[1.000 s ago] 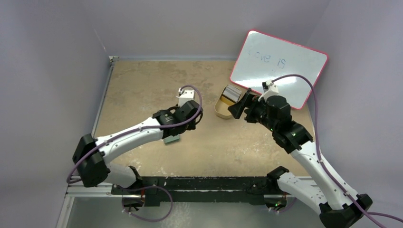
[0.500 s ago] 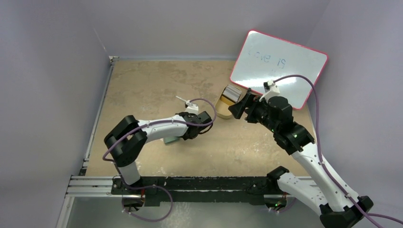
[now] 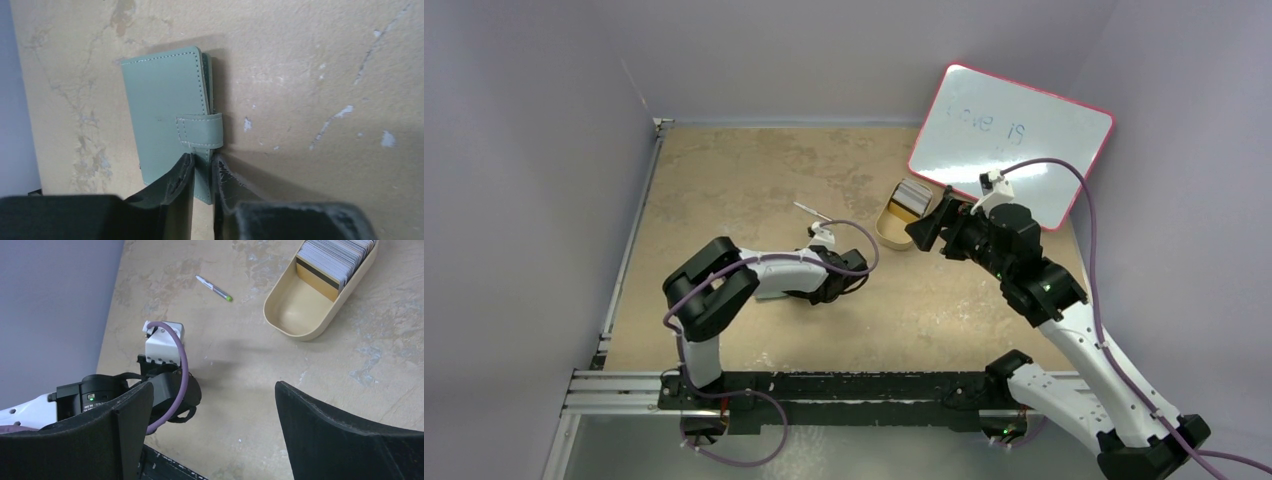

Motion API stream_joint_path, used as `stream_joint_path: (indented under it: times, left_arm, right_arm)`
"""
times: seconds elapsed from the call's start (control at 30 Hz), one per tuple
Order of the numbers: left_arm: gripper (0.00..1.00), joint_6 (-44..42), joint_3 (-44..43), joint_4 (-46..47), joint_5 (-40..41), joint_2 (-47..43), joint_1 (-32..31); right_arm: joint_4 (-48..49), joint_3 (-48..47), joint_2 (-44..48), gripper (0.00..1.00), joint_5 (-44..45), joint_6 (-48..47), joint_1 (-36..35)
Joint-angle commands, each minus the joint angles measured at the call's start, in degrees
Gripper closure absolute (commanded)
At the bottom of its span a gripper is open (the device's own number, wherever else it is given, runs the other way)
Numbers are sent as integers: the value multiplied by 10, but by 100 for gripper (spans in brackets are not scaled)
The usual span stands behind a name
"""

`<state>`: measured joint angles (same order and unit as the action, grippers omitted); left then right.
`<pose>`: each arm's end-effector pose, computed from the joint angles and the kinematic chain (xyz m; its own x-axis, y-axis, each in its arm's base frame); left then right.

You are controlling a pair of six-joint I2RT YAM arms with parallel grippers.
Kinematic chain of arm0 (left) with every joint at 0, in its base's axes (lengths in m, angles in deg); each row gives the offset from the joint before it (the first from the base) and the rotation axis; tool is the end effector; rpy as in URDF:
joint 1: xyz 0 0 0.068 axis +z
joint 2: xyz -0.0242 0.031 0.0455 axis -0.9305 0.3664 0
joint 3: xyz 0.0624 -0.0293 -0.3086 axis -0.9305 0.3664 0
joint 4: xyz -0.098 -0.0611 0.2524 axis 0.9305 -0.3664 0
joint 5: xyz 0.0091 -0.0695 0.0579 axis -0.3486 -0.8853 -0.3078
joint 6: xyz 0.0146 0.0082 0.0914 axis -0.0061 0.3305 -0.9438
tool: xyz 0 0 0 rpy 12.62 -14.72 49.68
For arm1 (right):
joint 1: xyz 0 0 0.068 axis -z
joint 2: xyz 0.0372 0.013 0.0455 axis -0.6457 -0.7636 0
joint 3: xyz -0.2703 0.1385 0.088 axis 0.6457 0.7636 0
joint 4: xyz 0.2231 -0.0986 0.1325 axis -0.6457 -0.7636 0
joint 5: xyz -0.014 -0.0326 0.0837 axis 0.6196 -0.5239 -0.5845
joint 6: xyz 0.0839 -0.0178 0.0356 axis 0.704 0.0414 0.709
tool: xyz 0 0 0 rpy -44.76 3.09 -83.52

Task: Put the credit cards into the card holder
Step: Turn over the card holder at the center of the board.

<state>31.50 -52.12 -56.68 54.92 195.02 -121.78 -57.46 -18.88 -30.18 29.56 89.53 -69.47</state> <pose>0.2449 -0.2249 0.1348 -0.8081 0.2217 -0.5458 -0.1004 0.8611 0.4984 0.1892 0.1051 0.3829 -0.4688 0.4420 -0.7648 -0.2453 0.7666 0.5934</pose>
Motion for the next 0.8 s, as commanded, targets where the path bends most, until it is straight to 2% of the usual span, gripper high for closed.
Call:
stream_joint_path:
  times: [0.0, 0.07, 0.17, 0.23, 0.37, 0.53, 0.77]
  left_arm:
    - [94, 23, 9, -3, 28, 9, -2]
    - [100, 16, 4, -3, 23, 2, -4]
    - [100, -6, -17, 3, -5, -34, -13]
    - [100, -26, -34, 27, -54, -74, -20]
    - [100, -40, -33, 146, -191, -190, -25]
    - [100, -7, 34, 300, -311, -289, -21]
    - [100, 60, 179, 441, -405, -269, 21]
  right_arm:
    - [10, -12, 9, 8, 3, -2, -3]
    - [10, -13, 11, 8, 6, -2, -3]
    - [4, -13, 11, 8, 10, 5, -3]
    - [-4, -14, 9, 8, 15, 9, -3]
    - [11, -4, 8, 8, 28, 21, -3]
    - [34, 16, 3, 9, 3, 35, -3]
    - [65, 53, -29, 14, -25, 34, -3]
